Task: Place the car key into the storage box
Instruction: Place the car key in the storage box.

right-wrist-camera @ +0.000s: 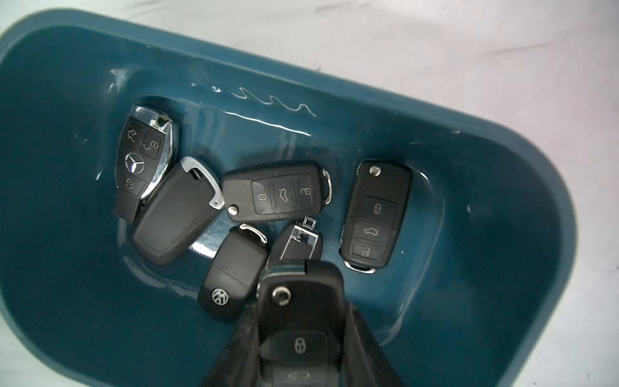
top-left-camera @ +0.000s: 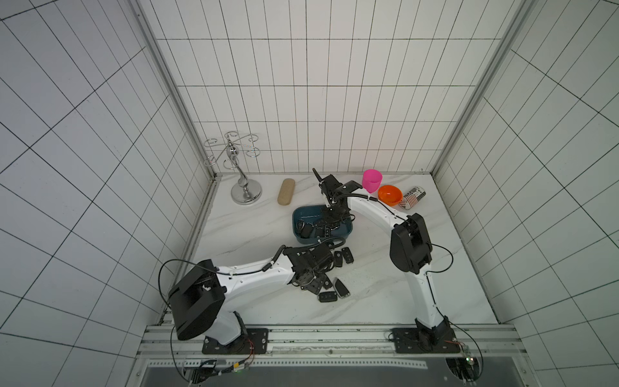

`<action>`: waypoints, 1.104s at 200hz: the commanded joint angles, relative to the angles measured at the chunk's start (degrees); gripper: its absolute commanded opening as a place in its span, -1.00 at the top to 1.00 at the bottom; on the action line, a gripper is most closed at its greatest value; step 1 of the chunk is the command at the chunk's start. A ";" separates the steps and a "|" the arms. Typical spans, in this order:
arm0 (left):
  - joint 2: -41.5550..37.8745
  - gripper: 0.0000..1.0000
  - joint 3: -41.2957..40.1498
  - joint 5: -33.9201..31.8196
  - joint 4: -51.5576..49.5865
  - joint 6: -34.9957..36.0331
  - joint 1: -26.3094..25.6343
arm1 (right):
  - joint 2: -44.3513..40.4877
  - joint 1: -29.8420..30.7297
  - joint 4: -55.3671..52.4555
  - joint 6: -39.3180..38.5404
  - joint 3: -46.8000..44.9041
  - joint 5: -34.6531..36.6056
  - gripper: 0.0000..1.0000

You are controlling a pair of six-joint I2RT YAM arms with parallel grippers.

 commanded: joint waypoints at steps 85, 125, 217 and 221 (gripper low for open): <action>2.83 -0.51 -3.84 2.01 3.75 -6.77 0.43 | 1.50 -0.42 -0.52 -1.12 3.85 -1.30 0.57; 4.65 -0.51 -3.36 2.46 4.82 -6.67 0.37 | 1.68 -0.43 -0.52 -1.12 3.76 -1.59 0.57; 8.13 -0.52 -0.47 3.55 5.95 -8.77 -1.96 | 3.57 -0.39 -0.96 -1.37 4.54 -1.91 0.57; 8.30 -0.52 -0.30 3.55 5.95 -8.88 -1.96 | 3.67 -0.41 -0.96 -1.46 4.55 -1.95 0.56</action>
